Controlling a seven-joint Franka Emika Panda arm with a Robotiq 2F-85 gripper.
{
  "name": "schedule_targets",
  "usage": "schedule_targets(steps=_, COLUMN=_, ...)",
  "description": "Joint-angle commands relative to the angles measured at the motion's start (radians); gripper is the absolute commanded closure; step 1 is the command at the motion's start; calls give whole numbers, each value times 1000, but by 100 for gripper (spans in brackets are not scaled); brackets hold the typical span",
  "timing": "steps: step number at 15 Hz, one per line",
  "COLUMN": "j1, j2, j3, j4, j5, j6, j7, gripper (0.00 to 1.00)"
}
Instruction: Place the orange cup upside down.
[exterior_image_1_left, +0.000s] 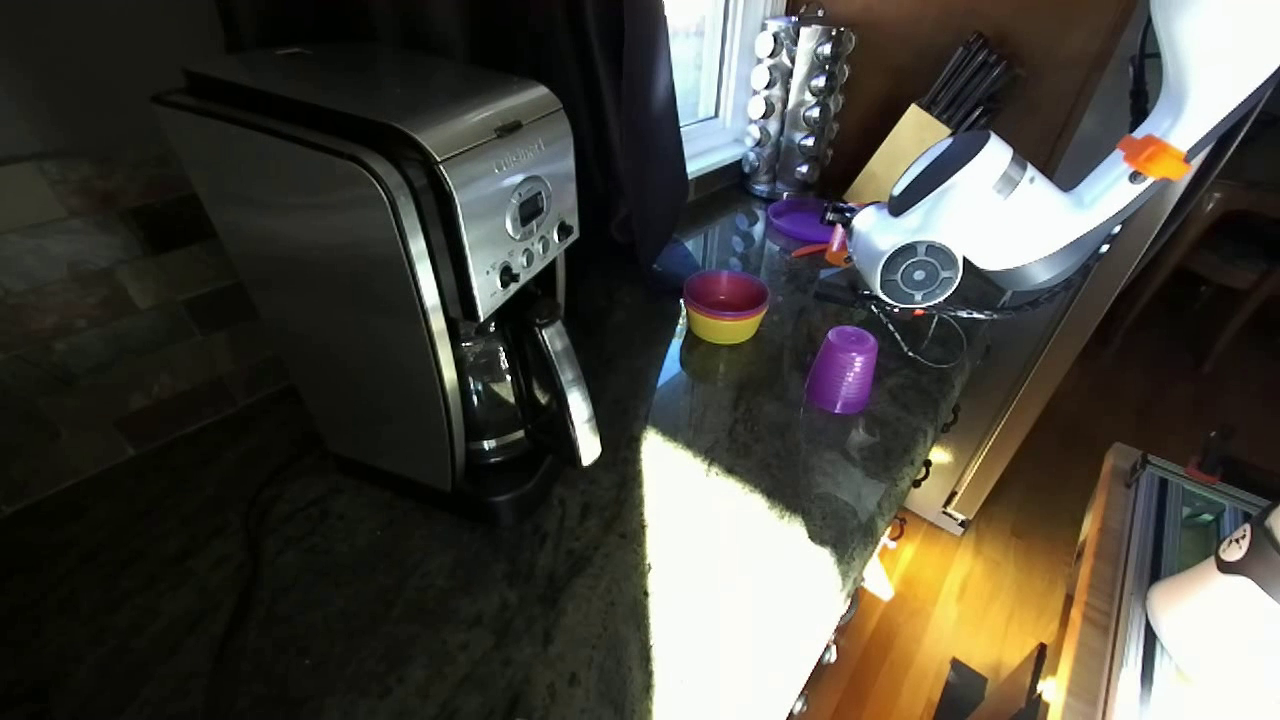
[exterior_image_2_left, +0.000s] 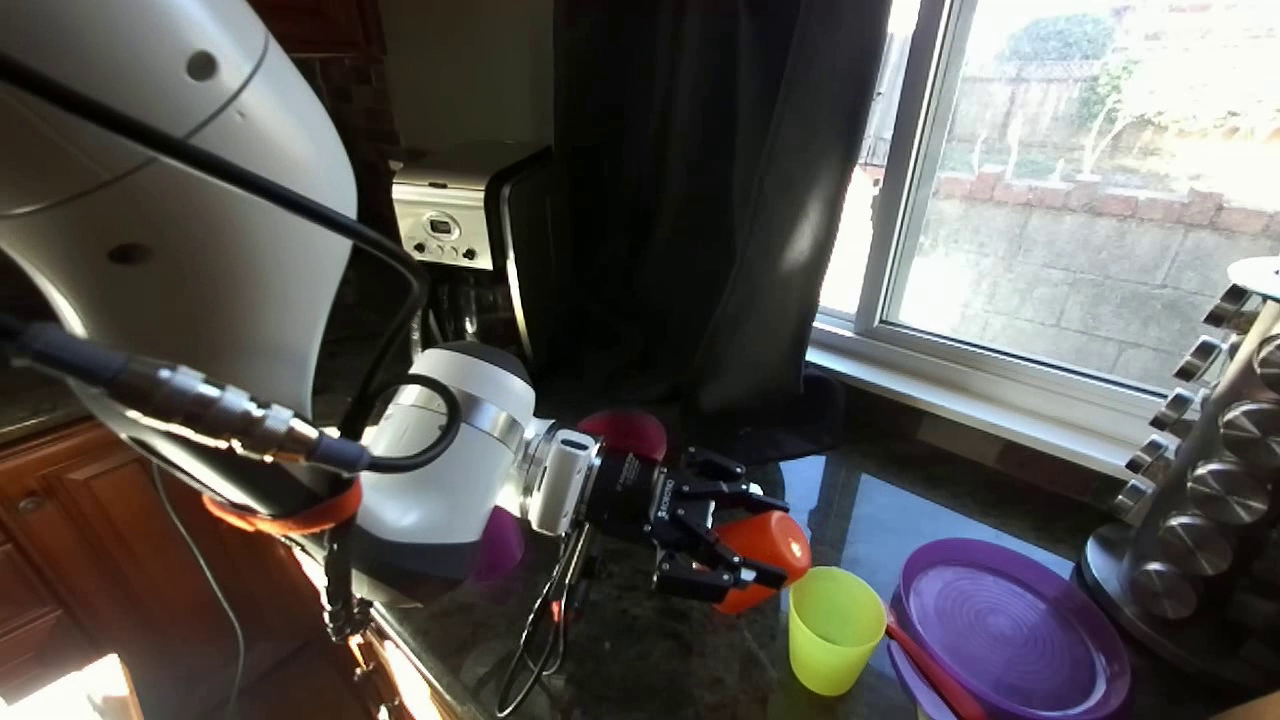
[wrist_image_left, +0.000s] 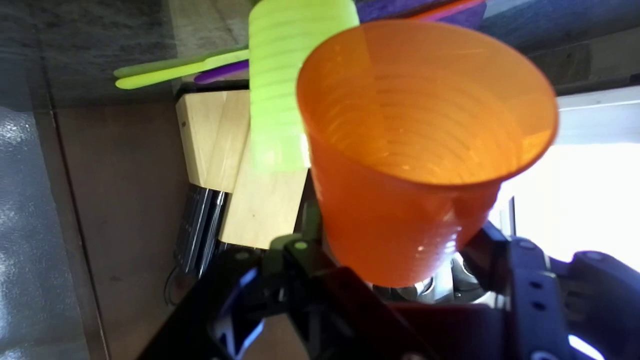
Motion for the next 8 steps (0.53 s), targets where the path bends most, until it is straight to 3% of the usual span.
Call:
schedule_targets(steps=1, j1=36, j2=43, j3=-41, j4=5, j5=-25, j6=-64, j7=26, gripper=58)
schedule_targets(steps=3, j1=47, j2=52, j3=-52, j4=8, j5=-27, j6=-84, j7=24, gripper=58)
schedule_targets(steps=4, j1=175, j2=-36, j3=-175, j4=22, j5=19, j6=-19, j7=75, gripper=58)
schedule_targets(steps=5, j1=78, j2=56, j3=-83, j4=15, j5=-27, j6=-88, j7=22, gripper=50)
schedule_targets(steps=6, j1=102, j2=53, j3=-105, j4=19, j5=-25, j6=-87, j7=20, gripper=8)
schedule_targets(steps=7, j1=239, j2=-33, j3=-232, j4=30, j5=25, j6=-23, j7=71, gripper=8)
schedule_targets(steps=8, j1=265, j2=-35, j3=-260, j4=36, j5=23, j6=-16, j7=75, gripper=2)
